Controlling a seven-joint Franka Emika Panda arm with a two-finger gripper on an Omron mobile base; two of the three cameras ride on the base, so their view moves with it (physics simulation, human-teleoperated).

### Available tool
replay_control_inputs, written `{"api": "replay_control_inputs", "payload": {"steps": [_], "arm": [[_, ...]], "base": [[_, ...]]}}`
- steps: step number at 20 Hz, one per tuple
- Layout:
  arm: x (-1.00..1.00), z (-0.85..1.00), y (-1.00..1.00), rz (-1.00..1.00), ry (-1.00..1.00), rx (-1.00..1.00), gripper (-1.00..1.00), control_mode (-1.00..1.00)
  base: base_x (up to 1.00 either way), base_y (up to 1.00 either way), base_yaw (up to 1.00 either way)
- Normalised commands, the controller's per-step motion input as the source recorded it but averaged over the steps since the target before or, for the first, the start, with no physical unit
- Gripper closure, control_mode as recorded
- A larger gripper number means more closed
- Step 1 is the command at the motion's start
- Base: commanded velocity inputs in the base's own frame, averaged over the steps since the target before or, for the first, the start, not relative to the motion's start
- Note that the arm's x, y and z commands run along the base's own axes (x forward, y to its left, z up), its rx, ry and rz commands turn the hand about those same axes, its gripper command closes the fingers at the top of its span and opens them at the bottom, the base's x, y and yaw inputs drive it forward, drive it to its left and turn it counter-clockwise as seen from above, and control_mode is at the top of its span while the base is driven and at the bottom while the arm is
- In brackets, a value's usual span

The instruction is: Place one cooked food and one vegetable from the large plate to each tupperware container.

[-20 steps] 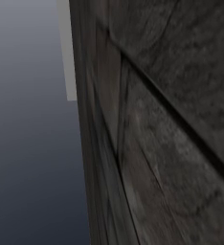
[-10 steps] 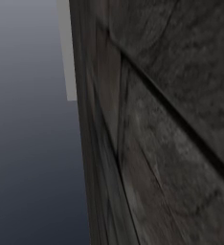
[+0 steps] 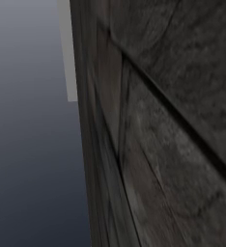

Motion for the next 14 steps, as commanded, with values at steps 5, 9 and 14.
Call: {"api": "replay_control_inputs", "payload": {"steps": [5, 9, 14], "arm": [[-0.07, 0.00, -0.02, 0.00, 0.00, 0.00, 1.00, 1.00], [0.00, 0.00, 0.00, 0.00, 0.00, 0.00, 1.00, 1.00], [0.00, 0.00, 0.00, 0.00, 0.00, 0.00, 1.00, 1.00]], "base": [[-0.38, -0.38, 0.00], [-0.04, -0.77, 0.00], [-0.01, -0.91, 0.00]]}}
